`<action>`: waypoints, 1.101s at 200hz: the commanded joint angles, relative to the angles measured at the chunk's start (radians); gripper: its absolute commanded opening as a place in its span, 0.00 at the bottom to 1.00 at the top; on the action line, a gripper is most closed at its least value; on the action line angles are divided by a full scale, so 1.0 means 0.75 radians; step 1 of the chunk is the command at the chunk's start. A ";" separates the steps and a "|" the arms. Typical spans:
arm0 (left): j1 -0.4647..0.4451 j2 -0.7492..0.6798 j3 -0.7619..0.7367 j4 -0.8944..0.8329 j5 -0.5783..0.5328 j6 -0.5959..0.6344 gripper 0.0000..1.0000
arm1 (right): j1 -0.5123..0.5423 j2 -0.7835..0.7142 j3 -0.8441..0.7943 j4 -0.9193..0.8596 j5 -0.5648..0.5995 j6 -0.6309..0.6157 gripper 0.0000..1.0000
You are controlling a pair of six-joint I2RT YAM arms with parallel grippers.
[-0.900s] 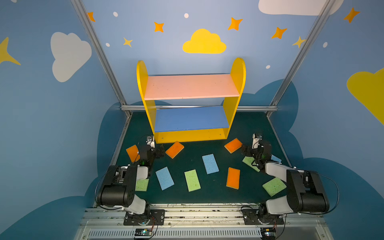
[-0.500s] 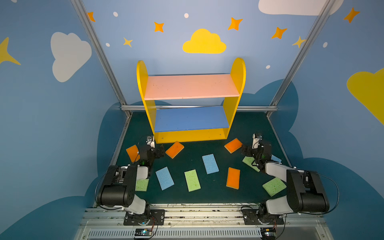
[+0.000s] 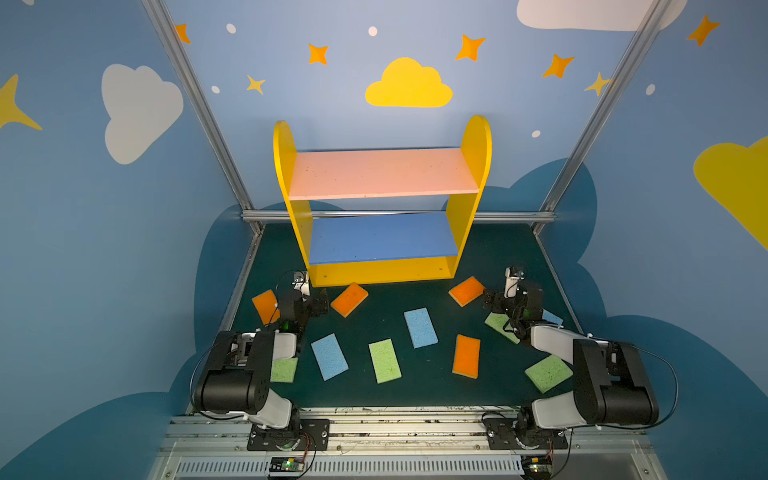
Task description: Place and organize the cleaning sponges onto the shelf
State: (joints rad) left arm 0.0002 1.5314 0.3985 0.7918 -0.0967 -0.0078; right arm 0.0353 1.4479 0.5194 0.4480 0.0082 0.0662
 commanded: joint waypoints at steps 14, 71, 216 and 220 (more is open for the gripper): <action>0.005 -0.006 0.022 -0.027 0.014 -0.010 1.00 | -0.014 0.013 0.021 -0.011 -0.035 -0.004 0.97; 0.014 -0.006 0.025 -0.033 0.027 -0.018 1.00 | -0.024 0.017 0.030 -0.022 -0.050 -0.003 0.97; -0.037 -0.420 0.283 -0.693 -0.145 -0.125 1.00 | 0.088 -0.412 0.075 -0.392 0.275 0.162 0.97; -0.044 -0.440 0.301 -0.723 -0.121 -0.113 1.00 | 0.090 -0.443 0.084 -0.424 0.265 0.184 0.97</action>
State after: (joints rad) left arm -0.0158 1.2968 0.5545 0.4637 -0.2115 -0.0685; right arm 0.0994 1.2148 0.5320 0.2737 0.1635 0.1146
